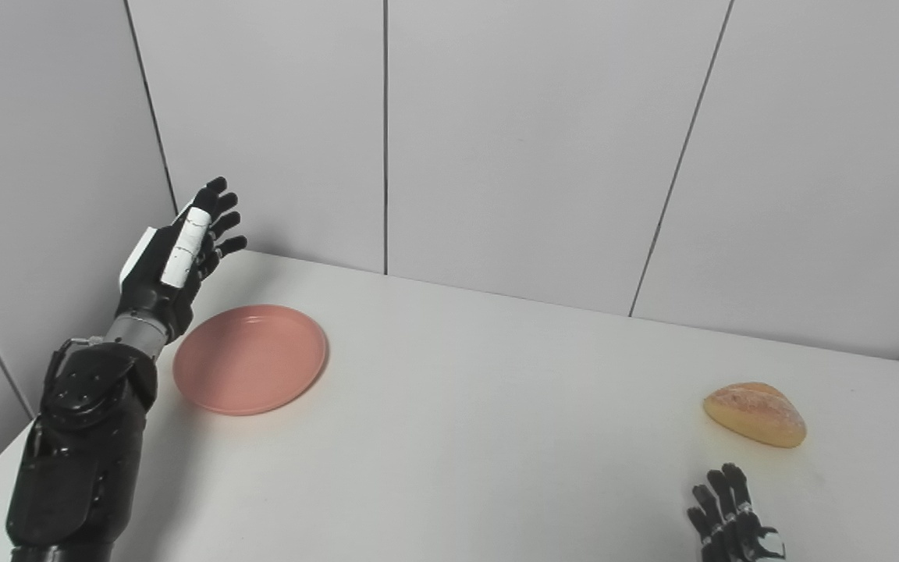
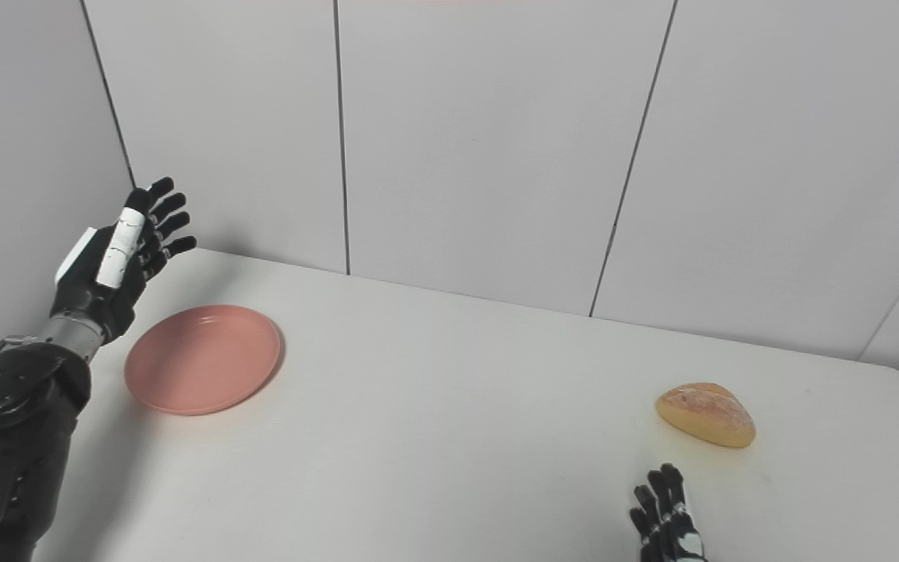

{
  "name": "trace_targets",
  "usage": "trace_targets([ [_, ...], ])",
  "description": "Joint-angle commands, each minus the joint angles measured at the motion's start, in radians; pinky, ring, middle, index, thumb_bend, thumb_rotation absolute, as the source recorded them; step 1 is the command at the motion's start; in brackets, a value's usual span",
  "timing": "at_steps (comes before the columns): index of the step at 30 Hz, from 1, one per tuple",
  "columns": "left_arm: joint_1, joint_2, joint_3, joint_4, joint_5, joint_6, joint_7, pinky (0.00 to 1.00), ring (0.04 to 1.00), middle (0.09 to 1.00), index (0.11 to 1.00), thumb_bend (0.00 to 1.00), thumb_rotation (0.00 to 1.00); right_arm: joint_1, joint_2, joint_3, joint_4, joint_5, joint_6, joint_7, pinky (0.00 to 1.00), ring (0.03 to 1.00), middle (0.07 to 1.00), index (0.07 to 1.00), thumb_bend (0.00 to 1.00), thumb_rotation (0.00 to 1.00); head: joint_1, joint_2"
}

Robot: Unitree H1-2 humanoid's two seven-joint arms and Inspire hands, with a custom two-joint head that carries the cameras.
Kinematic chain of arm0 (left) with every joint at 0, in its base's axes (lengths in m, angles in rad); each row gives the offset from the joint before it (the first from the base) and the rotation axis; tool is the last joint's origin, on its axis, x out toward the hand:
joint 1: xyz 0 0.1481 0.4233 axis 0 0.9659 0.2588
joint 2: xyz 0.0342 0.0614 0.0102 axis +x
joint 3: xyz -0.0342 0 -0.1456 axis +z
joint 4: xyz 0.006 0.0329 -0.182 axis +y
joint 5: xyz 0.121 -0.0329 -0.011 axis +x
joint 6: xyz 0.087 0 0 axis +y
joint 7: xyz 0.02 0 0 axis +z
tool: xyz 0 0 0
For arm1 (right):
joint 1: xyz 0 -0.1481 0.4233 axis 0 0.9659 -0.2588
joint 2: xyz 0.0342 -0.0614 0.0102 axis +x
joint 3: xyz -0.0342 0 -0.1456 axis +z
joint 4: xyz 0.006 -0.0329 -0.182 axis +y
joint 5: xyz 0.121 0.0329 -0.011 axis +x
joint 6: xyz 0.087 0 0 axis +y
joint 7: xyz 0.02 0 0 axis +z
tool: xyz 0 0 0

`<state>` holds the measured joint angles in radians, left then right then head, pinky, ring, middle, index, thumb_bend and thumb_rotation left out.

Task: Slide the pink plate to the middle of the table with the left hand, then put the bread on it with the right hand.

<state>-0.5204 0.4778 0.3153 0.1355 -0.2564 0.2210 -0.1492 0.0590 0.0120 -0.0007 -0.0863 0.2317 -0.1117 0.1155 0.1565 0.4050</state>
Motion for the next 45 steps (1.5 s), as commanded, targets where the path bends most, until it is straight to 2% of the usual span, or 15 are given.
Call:
trace_targets([
  [1, -0.064, 0.044, 0.014, 0.044, -0.005, -0.1, -0.022, 0.85, 0.929, 0.948, 0.904, 1.0, 0.86, 0.023, -0.021, -0.02, 0.029, -0.003, 0.016, -0.005, 1.0, 0.963, 0.974, 0.984, 0.83, 1.0, 0.002, 0.0],
  [10, -0.107, 0.073, 0.031, 0.296, -0.018, -0.267, -0.053, 0.81, 0.894, 0.926, 0.916, 1.0, 0.81, 0.025, -0.027, -0.024, 0.024, -0.002, 0.029, -0.005, 1.0, 0.959, 0.959, 0.982, 0.83, 1.0, 0.002, 0.004],
  [20, -0.161, 0.086, 0.047, 0.523, -0.044, -0.382, -0.082, 0.89, 0.928, 0.918, 0.958, 0.97, 0.79, 0.028, -0.034, -0.028, 0.02, 0.0, 0.036, -0.003, 1.0, 0.953, 0.943, 0.975, 0.82, 1.0, 0.003, 0.011],
  [26, -0.208, 0.09, 0.03, 0.682, -0.036, -0.456, -0.09, 0.86, 0.906, 0.897, 0.935, 1.0, 0.77, 0.033, -0.041, -0.028, 0.014, 0.002, 0.041, 0.0, 0.99, 0.95, 0.937, 0.982, 0.82, 1.0, 0.005, 0.018],
  [28, -0.223, 0.094, 0.019, 0.733, -0.026, -0.48, -0.088, 0.82, 0.9, 0.905, 0.939, 1.0, 0.76, 0.034, -0.041, -0.027, 0.01, 0.003, 0.044, -0.001, 0.99, 0.948, 0.934, 0.978, 0.82, 1.0, 0.004, 0.02],
  [30, -0.237, 0.098, 0.011, 0.777, -0.019, -0.495, -0.082, 0.78, 0.887, 0.896, 0.932, 1.0, 0.76, 0.037, -0.042, -0.027, 0.005, 0.002, 0.046, -0.002, 0.99, 0.949, 0.935, 0.979, 0.82, 1.0, 0.0, 0.026],
  [34, -0.26, 0.109, -0.007, 0.857, 0.004, -0.52, -0.06, 0.77, 0.874, 0.888, 0.93, 1.0, 0.77, 0.041, -0.044, -0.027, -0.003, -0.003, 0.046, -0.003, 0.98, 0.94, 0.926, 0.972, 0.82, 1.0, -0.003, 0.033],
  [36, -0.271, 0.113, -0.01, 0.897, 0.006, -0.537, -0.061, 0.82, 0.893, 0.898, 0.939, 1.0, 0.77, 0.042, -0.045, -0.028, -0.005, -0.002, 0.048, -0.003, 0.98, 0.941, 0.924, 0.974, 0.82, 1.0, -0.002, 0.035],
  [39, -0.282, 0.117, -0.013, 0.945, 0.007, -0.558, -0.061, 0.82, 0.895, 0.899, 0.932, 1.0, 0.77, 0.043, -0.045, -0.029, -0.01, -0.001, 0.054, -0.005, 0.98, 0.941, 0.923, 0.973, 0.82, 1.0, -0.003, 0.037],
  [45, -0.26, 0.099, -0.003, 0.939, -0.014, -0.559, -0.074, 0.84, 0.908, 0.909, 0.932, 0.92, 0.74, 0.046, -0.045, -0.031, -0.022, 0.001, 0.061, -0.005, 0.97, 0.934, 0.921, 0.969, 0.82, 0.99, -0.009, 0.045],
])
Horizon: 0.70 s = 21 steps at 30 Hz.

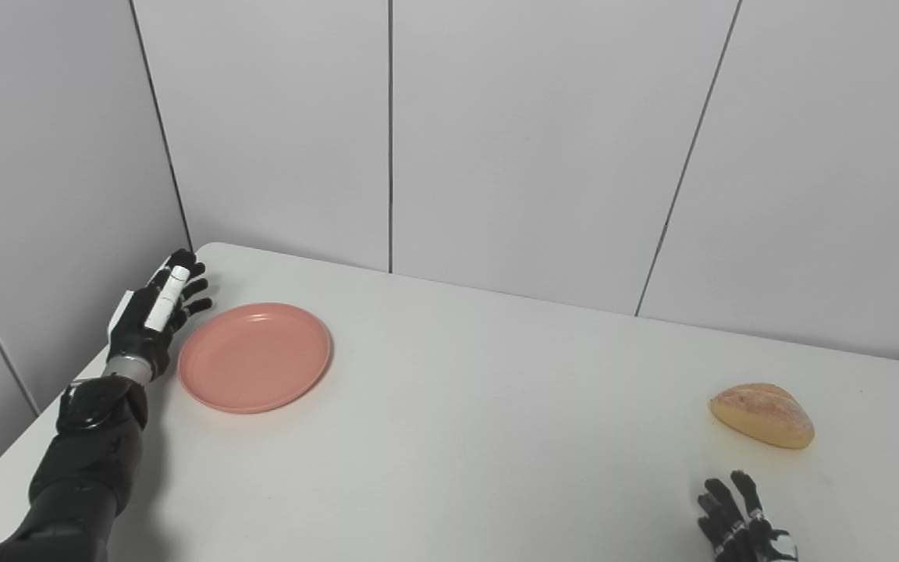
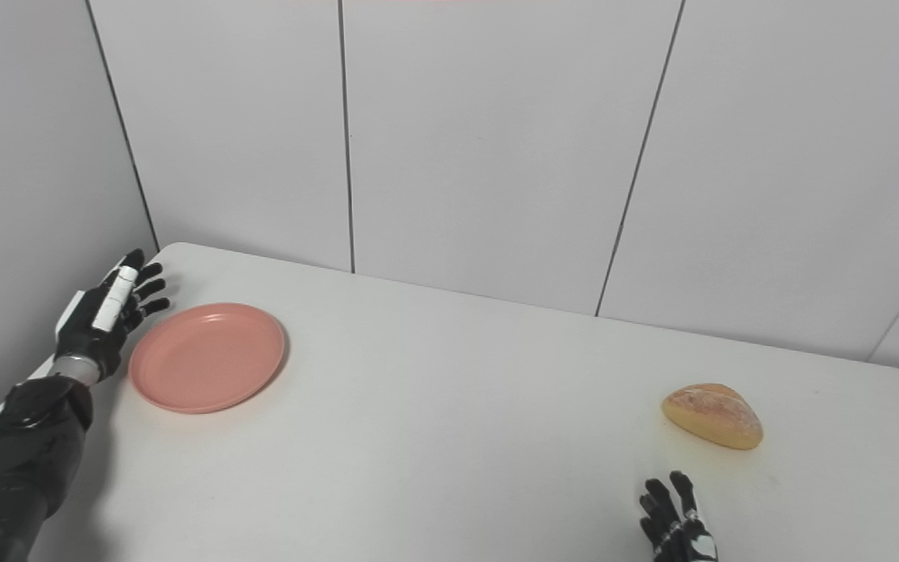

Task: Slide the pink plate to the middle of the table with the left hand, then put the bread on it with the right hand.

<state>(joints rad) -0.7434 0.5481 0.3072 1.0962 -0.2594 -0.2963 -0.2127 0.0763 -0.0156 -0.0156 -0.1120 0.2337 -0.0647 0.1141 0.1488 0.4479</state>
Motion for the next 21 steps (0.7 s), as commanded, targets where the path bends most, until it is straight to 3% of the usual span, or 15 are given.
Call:
trace_targets([
  [1, -0.033, 0.029, 0.002, -0.018, -0.007, -0.043, -0.012, 0.85, 0.905, 0.907, 0.935, 0.91, 0.74, 0.03, -0.017, -0.016, 0.002, -0.001, 0.014, -0.003, 0.97, 0.933, 0.92, 0.969, 0.81, 0.99, -0.001, 0.004],
  [10, -0.017, 0.036, -0.027, 0.008, 0.028, -0.047, 0.015, 0.89, 0.921, 0.927, 0.954, 0.84, 0.74, 0.035, -0.021, -0.02, -0.015, 0.001, 0.027, -0.001, 0.96, 0.922, 0.911, 0.965, 0.81, 1.0, -0.002, 0.018],
  [14, -0.026, 0.033, -0.03, 0.056, 0.035, -0.075, 0.025, 0.83, 0.882, 0.891, 0.944, 0.88, 0.74, 0.035, -0.022, -0.022, -0.019, 0.007, 0.032, -0.002, 0.95, 0.921, 0.91, 0.96, 0.81, 0.99, -0.002, 0.021],
  [19, -0.021, 0.032, -0.061, 0.079, 0.06, -0.097, 0.013, 0.79, 0.884, 0.89, 0.958, 0.85, 0.78, 0.036, -0.022, -0.023, -0.022, 0.012, 0.034, 0.0, 0.95, 0.915, 0.907, 0.958, 0.8, 0.99, -0.003, 0.025],
  [21, -0.024, 0.029, -0.064, 0.091, 0.057, -0.098, 0.016, 0.82, 0.887, 0.868, 0.95, 0.83, 0.75, 0.037, -0.021, -0.023, -0.026, 0.011, 0.038, -0.002, 0.94, 0.909, 0.904, 0.957, 0.8, 0.98, -0.003, 0.029],
])
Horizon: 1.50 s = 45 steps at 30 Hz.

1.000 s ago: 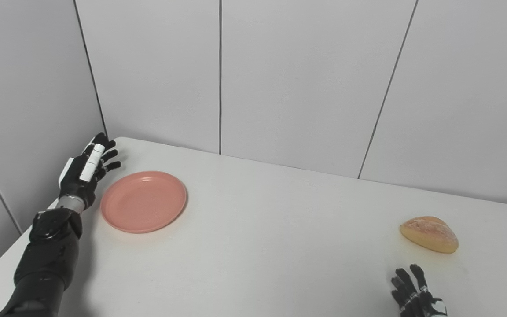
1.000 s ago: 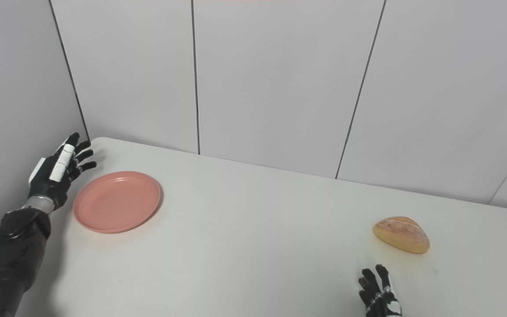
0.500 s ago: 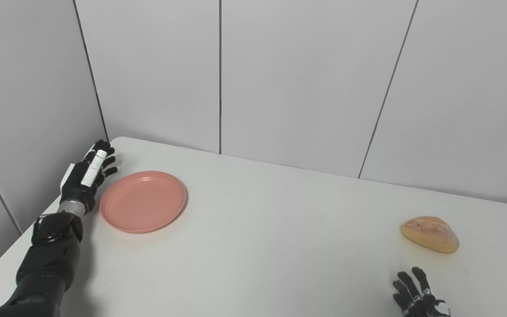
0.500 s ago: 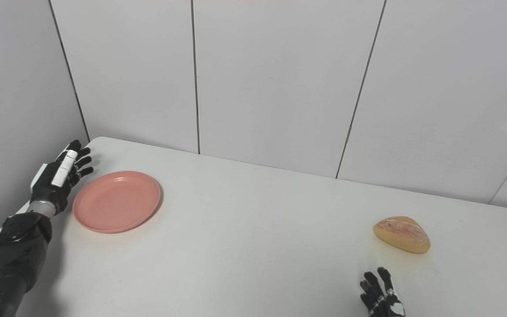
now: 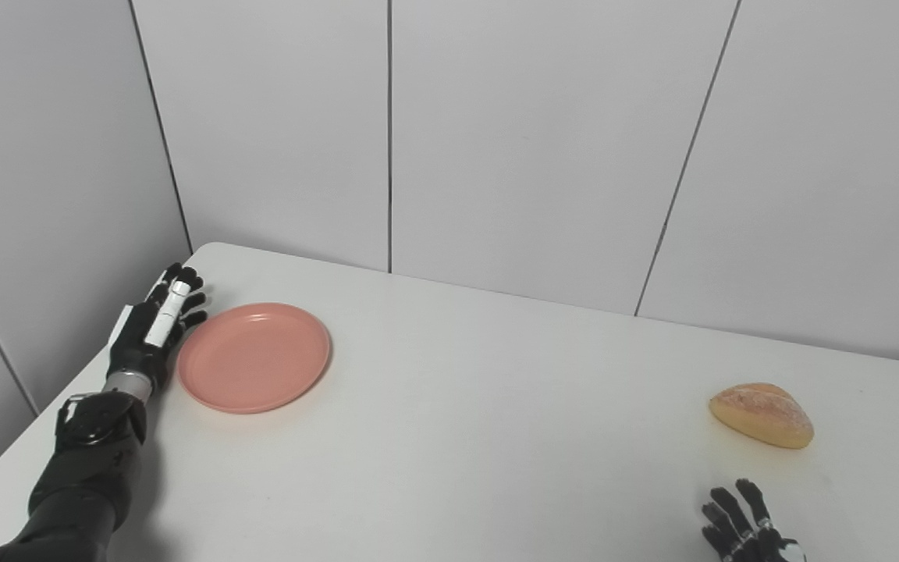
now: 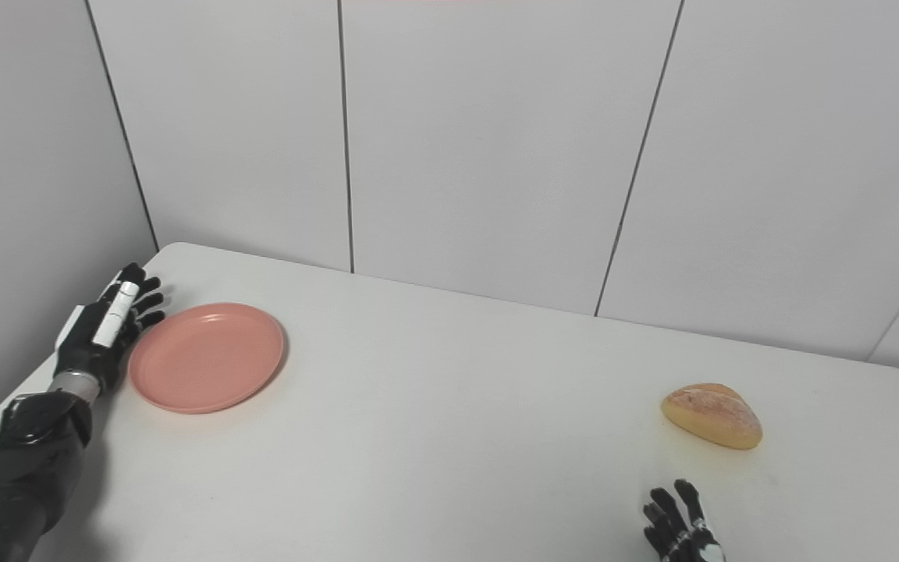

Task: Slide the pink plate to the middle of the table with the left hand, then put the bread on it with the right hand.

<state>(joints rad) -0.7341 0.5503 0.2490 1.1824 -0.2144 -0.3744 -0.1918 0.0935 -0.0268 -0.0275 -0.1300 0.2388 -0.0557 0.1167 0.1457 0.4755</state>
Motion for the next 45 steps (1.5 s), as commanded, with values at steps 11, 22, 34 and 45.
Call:
trace_targets([
  [11, -0.026, 0.008, -0.017, 0.034, -0.005, -0.032, -0.041, 0.86, 0.924, 0.903, 0.947, 0.88, 0.74, 0.026, -0.007, -0.009, -0.034, 0.017, 0.049, -0.006, 0.94, 0.908, 0.9, 0.951, 0.79, 0.98, -0.006, 0.02],
  [22, -0.021, -0.02, -0.022, 0.029, -0.016, -0.012, -0.107, 0.83, 0.924, 0.936, 0.99, 0.9, 0.78, 0.026, -0.004, -0.004, -0.044, 0.017, 0.064, -0.015, 0.93, 0.899, 0.887, 0.944, 0.81, 0.97, -0.013, 0.027],
  [34, -0.011, -0.042, -0.035, -0.053, -0.032, 0.05, -0.146, 0.87, 0.949, 0.967, 1.0, 0.97, 0.76, 0.024, 0.005, 0.008, -0.05, 0.009, 0.07, -0.024, 0.92, 0.895, 0.888, 0.944, 0.82, 0.97, -0.025, 0.031],
  [45, 0.027, -0.086, -0.053, -0.184, -0.024, 0.069, -0.114, 0.73, 0.897, 0.906, 1.0, 0.89, 0.77, 0.024, 0.012, 0.012, -0.06, 0.002, 0.085, -0.026, 0.92, 0.9, 0.891, 0.947, 0.83, 0.97, -0.037, 0.035],
])
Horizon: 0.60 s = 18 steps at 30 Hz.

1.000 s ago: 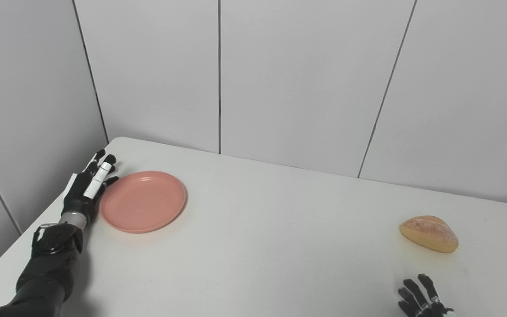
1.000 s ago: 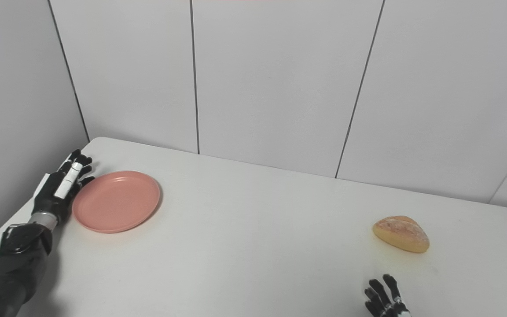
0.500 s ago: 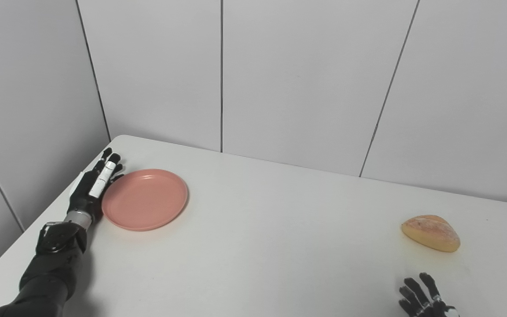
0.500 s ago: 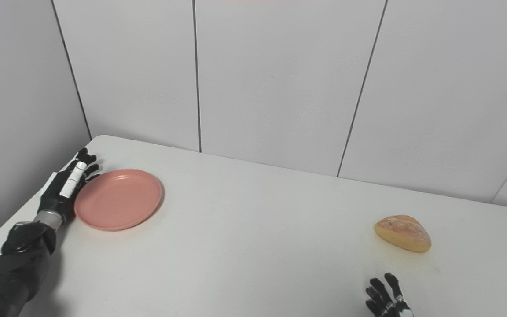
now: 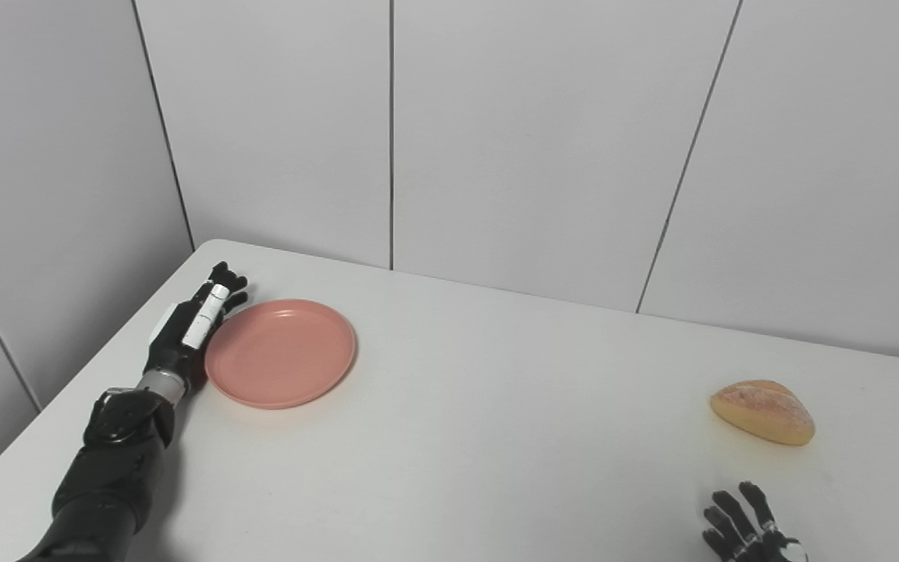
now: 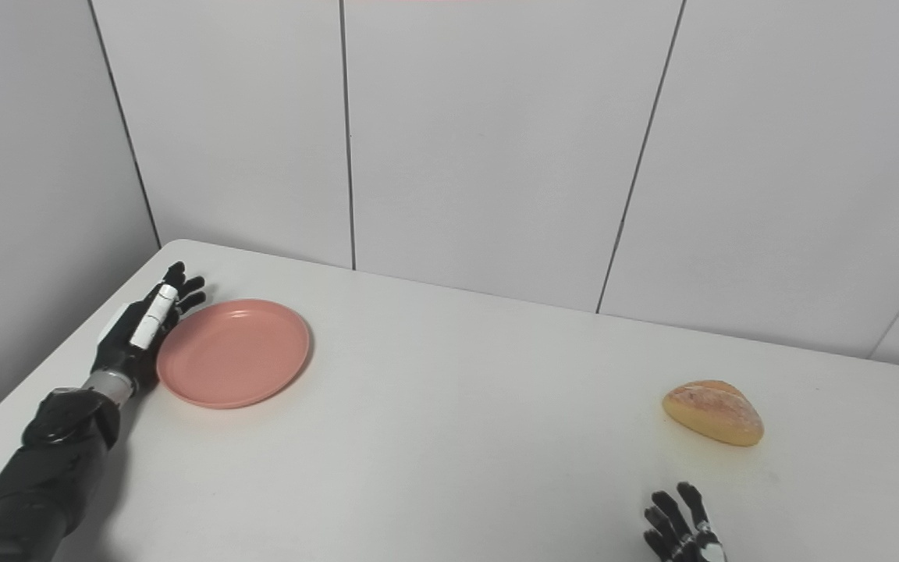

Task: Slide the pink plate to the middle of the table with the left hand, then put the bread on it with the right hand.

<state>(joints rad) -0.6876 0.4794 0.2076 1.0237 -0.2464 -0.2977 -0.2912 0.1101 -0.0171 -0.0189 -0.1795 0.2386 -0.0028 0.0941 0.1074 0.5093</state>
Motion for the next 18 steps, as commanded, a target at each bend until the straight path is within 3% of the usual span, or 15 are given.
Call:
trace_targets([
  [1, -0.019, -0.02, -0.012, -0.031, 0.007, -0.01, -0.013, 0.71, 0.888, 0.903, 1.0, 0.92, 0.76, 0.007, 0.004, 0.004, -0.011, 0.0, 0.032, -0.004, 0.91, 0.896, 0.889, 0.944, 0.83, 0.96, 0.001, 0.001],
  [8, -0.002, -0.044, -0.041, -0.074, 0.048, -0.032, 0.027, 0.71, 0.86, 0.886, 0.992, 0.96, 0.78, 0.008, 0.011, 0.008, -0.017, -0.005, 0.033, -0.006, 0.92, 0.9, 0.893, 0.943, 0.83, 0.96, -0.009, 0.007],
  [18, 0.059, -0.1, -0.054, -0.264, 0.061, 0.058, 0.071, 0.72, 0.855, 0.882, 0.986, 0.99, 0.76, 0.011, 0.014, 0.015, -0.022, -0.013, 0.031, -0.011, 0.9, 0.888, 0.885, 0.94, 0.86, 0.96, -0.026, 0.015],
])
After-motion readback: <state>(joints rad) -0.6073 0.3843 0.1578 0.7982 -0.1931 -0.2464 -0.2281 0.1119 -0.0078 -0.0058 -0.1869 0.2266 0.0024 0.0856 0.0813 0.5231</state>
